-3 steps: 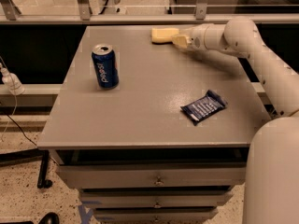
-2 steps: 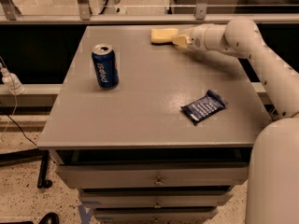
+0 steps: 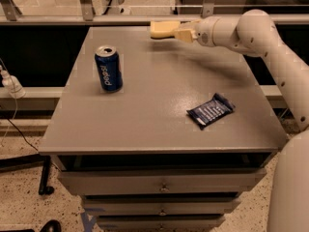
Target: Pick sponge
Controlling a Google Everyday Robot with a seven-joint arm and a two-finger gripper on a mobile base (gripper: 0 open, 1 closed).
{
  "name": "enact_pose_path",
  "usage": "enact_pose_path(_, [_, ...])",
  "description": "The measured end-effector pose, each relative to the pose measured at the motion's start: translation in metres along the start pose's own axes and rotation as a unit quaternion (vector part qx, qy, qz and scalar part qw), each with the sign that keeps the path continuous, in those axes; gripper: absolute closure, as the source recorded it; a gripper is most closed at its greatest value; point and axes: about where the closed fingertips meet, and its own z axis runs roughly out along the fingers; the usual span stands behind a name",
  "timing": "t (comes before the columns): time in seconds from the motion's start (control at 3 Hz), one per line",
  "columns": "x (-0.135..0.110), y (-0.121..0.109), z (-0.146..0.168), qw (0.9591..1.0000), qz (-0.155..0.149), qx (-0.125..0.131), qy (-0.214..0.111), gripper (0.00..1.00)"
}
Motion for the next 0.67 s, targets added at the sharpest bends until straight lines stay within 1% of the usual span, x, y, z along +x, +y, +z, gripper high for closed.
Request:
enact_pose_path(0.33, [-0.038, 0.01, -0.021, 0.9984, -0.051, 0.007, -0.025, 1.0])
enact_pose_path(0.67, [-0.075, 0.006, -0.051, 0.9927, -0.101, 0.05, -0.042, 1.0])
